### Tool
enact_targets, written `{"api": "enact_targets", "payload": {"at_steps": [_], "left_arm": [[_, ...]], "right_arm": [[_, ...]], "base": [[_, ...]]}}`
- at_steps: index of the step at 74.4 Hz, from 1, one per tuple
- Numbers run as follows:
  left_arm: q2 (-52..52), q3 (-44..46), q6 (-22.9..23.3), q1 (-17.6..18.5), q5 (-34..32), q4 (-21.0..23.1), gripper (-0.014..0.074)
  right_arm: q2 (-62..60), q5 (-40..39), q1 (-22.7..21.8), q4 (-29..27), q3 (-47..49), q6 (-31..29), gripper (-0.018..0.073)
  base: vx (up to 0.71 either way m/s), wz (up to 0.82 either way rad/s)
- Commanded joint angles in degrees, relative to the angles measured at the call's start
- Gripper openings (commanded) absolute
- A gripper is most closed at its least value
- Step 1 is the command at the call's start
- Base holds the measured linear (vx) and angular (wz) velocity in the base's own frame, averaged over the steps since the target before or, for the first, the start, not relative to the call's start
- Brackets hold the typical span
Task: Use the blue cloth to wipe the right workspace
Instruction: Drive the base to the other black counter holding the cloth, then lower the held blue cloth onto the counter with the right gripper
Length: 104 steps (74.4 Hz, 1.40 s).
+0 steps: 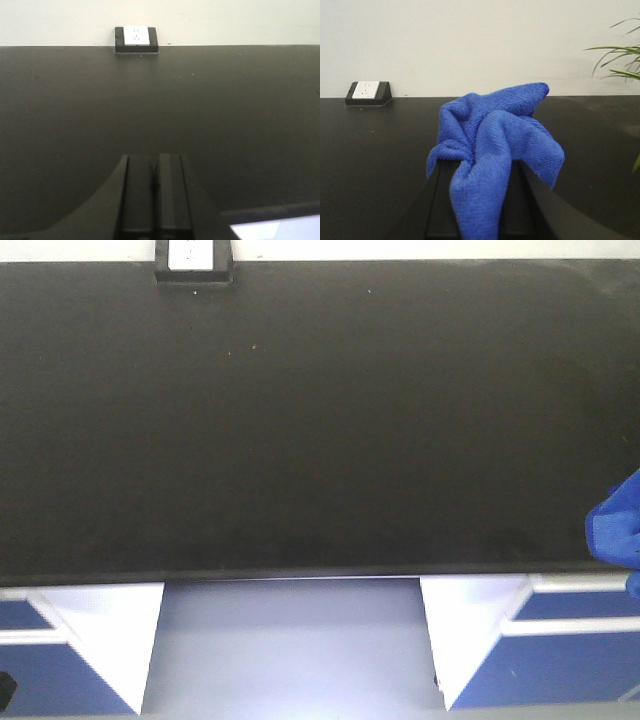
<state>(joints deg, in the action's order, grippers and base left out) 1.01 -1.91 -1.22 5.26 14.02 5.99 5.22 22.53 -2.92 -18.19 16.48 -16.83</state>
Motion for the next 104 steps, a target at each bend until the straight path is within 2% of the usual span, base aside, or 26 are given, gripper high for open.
{"api": "enact_targets", "payload": {"at_steps": [1, 29, 85, 104], "left_arm": [[0.57, 1.42, -0.05, 0.01, -4.67, 0.32, -0.0006], [0.57, 1.42, -0.05, 0.01, -4.67, 0.32, -0.0006], [0.57, 1.42, -0.05, 0.01, -4.67, 0.32, -0.0006], [0.57, 1.42, -0.05, 0.01, -4.67, 0.32, -0.0006]], "right_arm": [[0.79, -4.79, -0.26, -0.47, 1.55, -0.31, -0.0004], [0.79, -4.79, -0.26, -0.47, 1.55, -0.31, -0.0004], [0.79, -4.87, -0.26, -0.54, 1.55, -0.31, -0.0004], [1.01, -5.82, -0.26, -4.42, 1.55, -0.29, -0.0004]], "base": [[0.29, 0.07], [0.19, 0.07], [0.01, 0.0], [0.0, 0.0]]}}
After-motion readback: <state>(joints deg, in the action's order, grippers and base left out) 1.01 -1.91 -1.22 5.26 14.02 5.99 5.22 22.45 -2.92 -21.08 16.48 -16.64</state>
